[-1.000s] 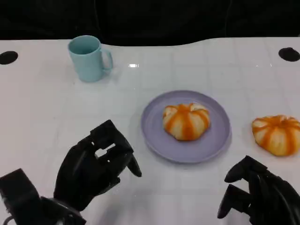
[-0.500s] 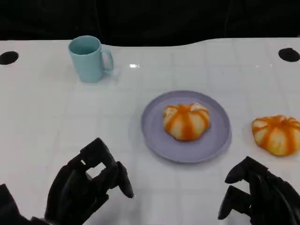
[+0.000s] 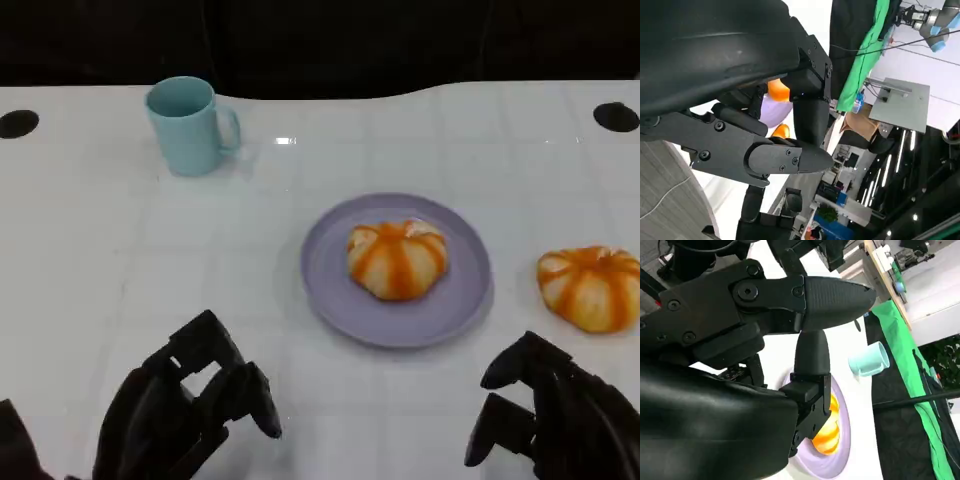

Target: Grasp the bread from the table and place it into the plate.

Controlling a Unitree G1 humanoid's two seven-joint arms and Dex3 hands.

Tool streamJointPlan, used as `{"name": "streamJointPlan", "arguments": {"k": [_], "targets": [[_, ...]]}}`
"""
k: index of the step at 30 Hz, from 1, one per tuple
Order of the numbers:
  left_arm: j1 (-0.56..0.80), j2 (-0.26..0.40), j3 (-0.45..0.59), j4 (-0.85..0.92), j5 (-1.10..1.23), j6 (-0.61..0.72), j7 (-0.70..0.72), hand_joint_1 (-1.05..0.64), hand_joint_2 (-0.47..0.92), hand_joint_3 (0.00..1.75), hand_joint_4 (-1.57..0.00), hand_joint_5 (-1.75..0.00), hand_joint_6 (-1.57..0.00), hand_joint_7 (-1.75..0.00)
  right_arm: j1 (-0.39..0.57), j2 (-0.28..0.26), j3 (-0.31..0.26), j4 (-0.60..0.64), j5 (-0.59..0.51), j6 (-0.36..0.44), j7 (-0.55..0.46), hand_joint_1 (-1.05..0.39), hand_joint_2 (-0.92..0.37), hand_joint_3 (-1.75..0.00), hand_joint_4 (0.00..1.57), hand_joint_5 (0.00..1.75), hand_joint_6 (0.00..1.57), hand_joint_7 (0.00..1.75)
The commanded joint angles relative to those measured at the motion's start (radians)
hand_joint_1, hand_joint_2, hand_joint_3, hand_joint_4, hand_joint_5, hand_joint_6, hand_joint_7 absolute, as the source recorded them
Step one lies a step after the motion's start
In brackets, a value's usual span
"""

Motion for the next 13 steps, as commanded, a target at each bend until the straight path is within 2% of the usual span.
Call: {"name": "streamJointPlan", "arguments": {"k": [1,13], "targets": [[-0.009,0.002,0.015,0.011,-0.002,-0.001,-0.017,-0.57,0.92,0.37,-0.76,-1.75,-0.52,-1.75,-0.008,-0.017,-0.006,0.010,-0.010,-0.020,0.006,-0.51,-0.92,-0.51,0.62,1.75,0.36,1.70],[-0.025,-0.002,0.021,0.035,0.007,-0.001,-0.025,-0.58,0.92,0.34,-0.76,-1.75,-0.53,-1.75,-0.018,-0.020,-0.011,0.034,-0.014,-0.039,0.018,-0.51,-0.92,-0.51,0.62,1.75,0.37,1.68]]}}
